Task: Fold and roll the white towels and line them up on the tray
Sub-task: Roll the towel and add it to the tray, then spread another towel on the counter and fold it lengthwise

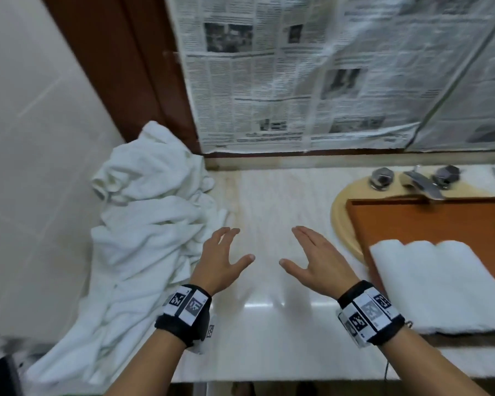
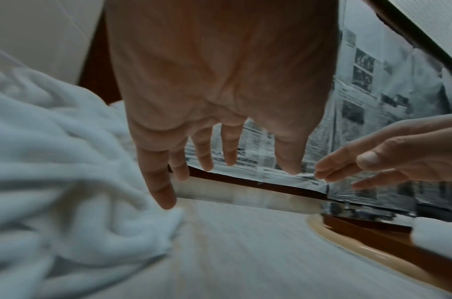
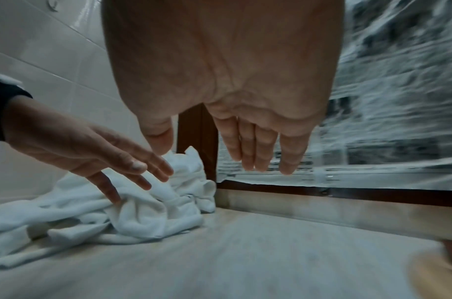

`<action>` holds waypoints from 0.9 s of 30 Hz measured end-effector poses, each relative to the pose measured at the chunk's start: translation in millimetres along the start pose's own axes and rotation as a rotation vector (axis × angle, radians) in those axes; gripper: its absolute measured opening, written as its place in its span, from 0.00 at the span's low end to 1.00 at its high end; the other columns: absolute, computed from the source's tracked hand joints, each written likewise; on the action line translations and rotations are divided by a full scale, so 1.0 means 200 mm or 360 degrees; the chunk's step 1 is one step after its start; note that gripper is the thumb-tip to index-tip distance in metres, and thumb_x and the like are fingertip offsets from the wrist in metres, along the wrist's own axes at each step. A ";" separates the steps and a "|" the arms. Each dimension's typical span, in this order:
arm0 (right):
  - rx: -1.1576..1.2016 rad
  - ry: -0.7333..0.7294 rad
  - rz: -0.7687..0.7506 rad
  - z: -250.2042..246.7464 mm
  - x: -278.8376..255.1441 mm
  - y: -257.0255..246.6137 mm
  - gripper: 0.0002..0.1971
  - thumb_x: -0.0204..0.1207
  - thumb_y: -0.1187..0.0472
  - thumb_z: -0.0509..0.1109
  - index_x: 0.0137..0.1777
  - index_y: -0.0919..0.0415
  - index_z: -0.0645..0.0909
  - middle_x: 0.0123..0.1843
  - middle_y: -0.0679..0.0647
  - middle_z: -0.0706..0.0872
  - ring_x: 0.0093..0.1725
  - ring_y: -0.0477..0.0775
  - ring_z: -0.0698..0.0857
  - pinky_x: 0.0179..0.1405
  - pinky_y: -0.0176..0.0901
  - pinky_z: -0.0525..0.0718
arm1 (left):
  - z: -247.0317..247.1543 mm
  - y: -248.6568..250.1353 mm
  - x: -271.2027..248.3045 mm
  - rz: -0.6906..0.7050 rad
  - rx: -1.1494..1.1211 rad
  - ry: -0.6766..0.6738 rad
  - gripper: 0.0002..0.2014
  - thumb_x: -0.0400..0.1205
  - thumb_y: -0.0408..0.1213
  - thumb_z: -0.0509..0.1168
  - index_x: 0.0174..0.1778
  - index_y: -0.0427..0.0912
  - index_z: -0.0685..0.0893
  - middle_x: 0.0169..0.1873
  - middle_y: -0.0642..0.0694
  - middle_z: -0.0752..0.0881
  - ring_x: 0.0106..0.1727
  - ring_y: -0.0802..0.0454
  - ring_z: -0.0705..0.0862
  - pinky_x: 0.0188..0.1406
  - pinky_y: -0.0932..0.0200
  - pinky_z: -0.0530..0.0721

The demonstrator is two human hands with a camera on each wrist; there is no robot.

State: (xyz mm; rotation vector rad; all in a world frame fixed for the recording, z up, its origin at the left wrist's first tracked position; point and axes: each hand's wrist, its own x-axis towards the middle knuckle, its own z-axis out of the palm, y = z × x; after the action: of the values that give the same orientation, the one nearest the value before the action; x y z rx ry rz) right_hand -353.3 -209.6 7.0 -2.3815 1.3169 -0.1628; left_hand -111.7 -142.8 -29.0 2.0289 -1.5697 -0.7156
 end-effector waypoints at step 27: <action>0.0590 -0.0118 -0.0389 0.23 0.75 -0.61 0.12 0.81 0.57 0.70 0.40 0.58 0.71 0.31 0.50 0.76 0.28 0.45 0.69 0.29 0.35 0.67 | -0.51 -0.54 0.01 -0.0091 0.0770 0.0560 0.28 0.67 0.55 0.75 0.64 0.63 0.75 0.69 0.56 0.73 0.67 0.46 0.72 0.59 0.43 0.65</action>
State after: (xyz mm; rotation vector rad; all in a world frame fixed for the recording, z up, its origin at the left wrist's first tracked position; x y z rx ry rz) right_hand -161.9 -263.0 0.4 -2.1947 0.8699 -0.3528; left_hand 34.3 -113.4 -22.7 2.3804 -1.5798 0.0248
